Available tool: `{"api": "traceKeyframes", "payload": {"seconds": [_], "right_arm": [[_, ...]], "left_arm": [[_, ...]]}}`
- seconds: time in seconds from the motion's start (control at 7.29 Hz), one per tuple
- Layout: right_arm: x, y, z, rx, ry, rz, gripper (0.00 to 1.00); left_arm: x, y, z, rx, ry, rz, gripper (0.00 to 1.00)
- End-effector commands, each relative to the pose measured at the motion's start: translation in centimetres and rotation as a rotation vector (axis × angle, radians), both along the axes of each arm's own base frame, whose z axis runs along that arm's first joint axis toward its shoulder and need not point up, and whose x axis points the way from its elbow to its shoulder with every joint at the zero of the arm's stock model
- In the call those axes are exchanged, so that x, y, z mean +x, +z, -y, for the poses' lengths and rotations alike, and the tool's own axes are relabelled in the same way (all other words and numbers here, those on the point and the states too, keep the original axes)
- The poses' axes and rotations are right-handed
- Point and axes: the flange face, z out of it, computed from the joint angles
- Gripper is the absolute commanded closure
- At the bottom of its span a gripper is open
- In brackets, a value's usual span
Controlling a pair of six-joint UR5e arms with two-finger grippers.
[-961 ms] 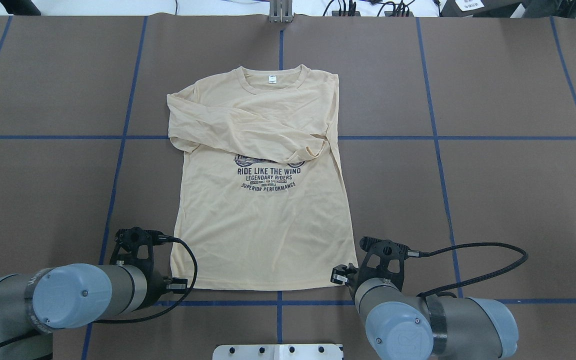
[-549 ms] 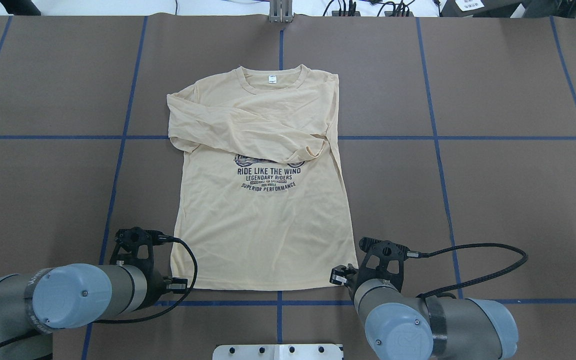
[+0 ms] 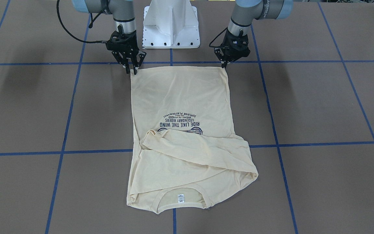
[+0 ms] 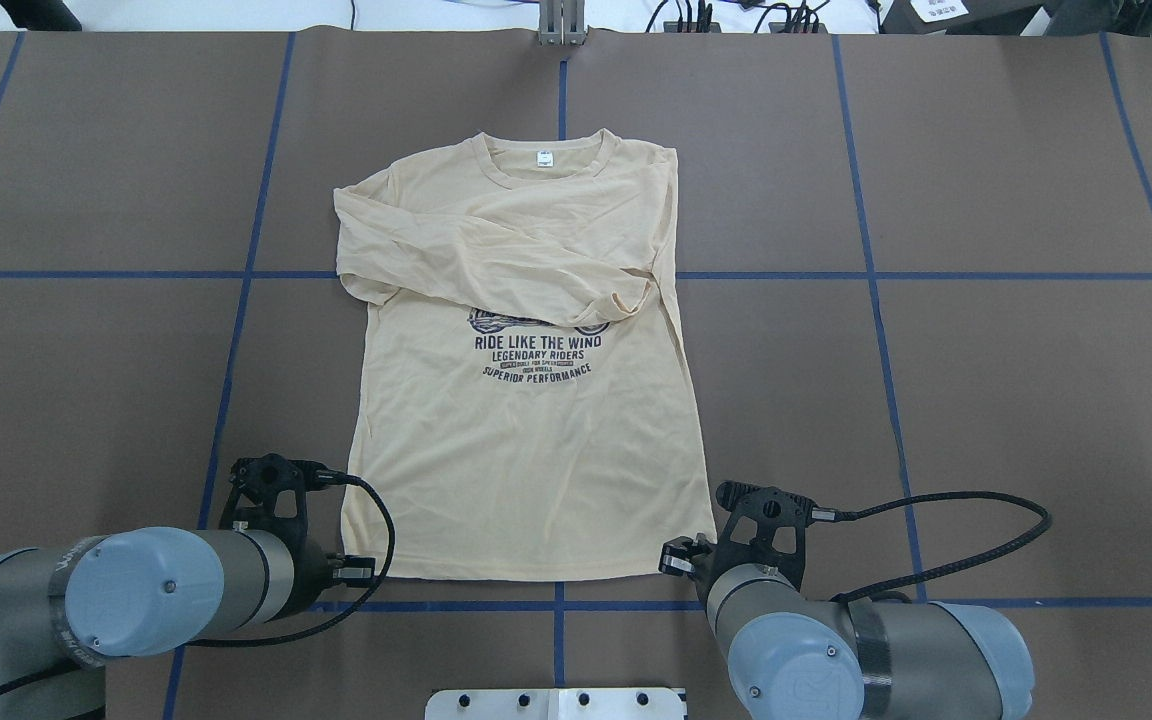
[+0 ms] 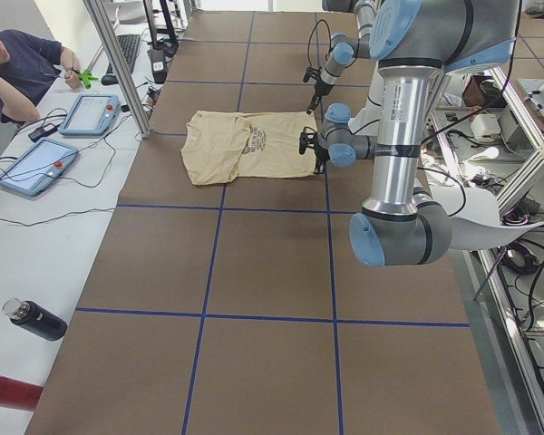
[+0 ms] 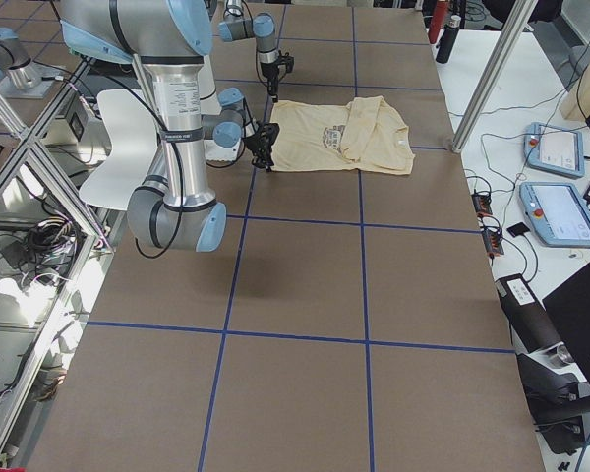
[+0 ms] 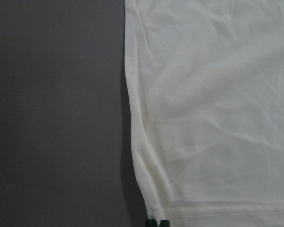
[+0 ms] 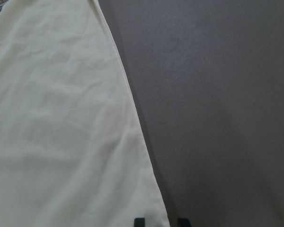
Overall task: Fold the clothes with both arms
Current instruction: 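Grasp the hem corners nearest the robot with both grippers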
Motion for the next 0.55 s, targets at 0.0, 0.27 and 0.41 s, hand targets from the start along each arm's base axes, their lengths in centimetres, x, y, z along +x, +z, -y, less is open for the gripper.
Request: {"api": "traceKeyframes", "payload": {"seconds": [0.0,0.27,0.41], "right_arm": [[-0.09,-0.05,-0.15,0.0,-0.003,0.0,0.78],[-0.09,-0.05,-0.15,0.0,-0.003,0.0,0.99],[0.06,-0.26,-0.06,0.001,0.0,0.004,1.0]], "left_arm": [[-0.04,-0.04,0.05,0.0,-0.001,-0.002,1.0],[-0.21,-0.22,0.02,0.002,0.0,-0.005,1.0],[-0.28,-0.37,0.0,0.002,-0.001,-0.008,1.0]]}}
